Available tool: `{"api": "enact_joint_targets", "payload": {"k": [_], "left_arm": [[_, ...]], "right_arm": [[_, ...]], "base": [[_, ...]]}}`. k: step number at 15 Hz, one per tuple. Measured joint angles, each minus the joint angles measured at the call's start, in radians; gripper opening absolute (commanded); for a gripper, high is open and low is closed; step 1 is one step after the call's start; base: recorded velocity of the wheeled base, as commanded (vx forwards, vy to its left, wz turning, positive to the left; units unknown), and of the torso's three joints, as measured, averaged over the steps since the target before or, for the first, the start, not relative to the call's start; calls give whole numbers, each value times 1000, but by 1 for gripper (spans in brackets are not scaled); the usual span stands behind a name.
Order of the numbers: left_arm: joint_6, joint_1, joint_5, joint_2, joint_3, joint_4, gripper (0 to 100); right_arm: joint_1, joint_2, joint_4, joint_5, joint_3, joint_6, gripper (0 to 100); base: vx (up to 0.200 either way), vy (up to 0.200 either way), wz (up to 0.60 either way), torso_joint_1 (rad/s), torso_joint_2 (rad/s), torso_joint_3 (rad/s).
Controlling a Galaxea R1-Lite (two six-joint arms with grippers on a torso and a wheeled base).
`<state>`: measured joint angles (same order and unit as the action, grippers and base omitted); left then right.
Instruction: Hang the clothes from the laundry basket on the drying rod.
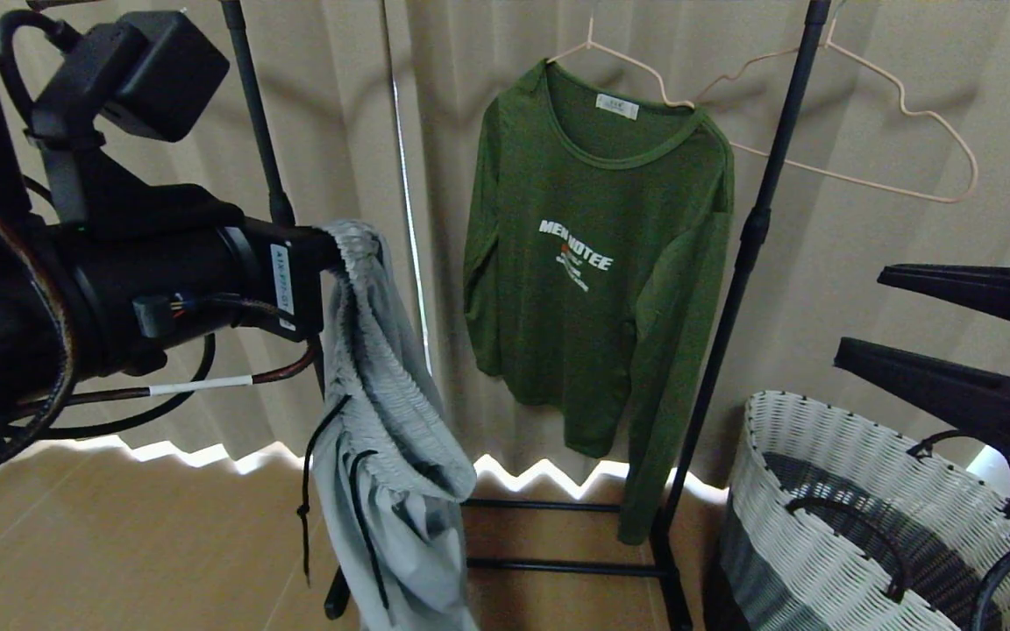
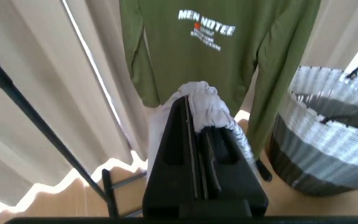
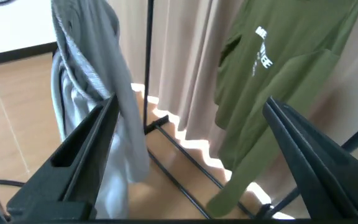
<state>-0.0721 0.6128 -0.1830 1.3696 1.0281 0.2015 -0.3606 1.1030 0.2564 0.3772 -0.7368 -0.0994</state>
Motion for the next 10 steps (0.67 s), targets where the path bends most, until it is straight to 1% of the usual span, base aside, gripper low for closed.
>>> {"api": "enact_joint_targets", "payload": {"k": [2,3,4,5,6,7,8,10], "left_arm": [[-16,-25,-1,-38,-52,-1,0],[-22,-45,0,-72,-97,-3,0],[-26,-67,0,-115,-147,-3,0],[-28,-93,2,-165,-205,-2,0],[-29,-128,4,-226,-272,-3,0],[-29,-166,5,-286,-333,-3,0],[-29,-201,8,-353,-398,-2,0],[-26,-259,10,-500,-530,-2,0]], "right_arm": [[32,-6,-2,-9,33,-55,100],[64,-11,-1,-25,56,-95,100],[103,-18,-1,-55,86,-151,100],[136,-25,3,-98,120,-207,100],[163,-33,20,-150,156,-244,100],[184,-40,49,-196,190,-257,100],[200,-47,103,-235,234,-260,100],[224,-59,265,-295,350,-262,100]], "base": [[0,0,0,0,0,0],[0,0,0,0,0,0],[0,0,0,0,0,0],[0,0,0,0,0,0],[0,0,0,0,0,0],[0,0,0,0,0,0],[0,0,0,0,0,0],[0,0,0,0,0,0]]}}
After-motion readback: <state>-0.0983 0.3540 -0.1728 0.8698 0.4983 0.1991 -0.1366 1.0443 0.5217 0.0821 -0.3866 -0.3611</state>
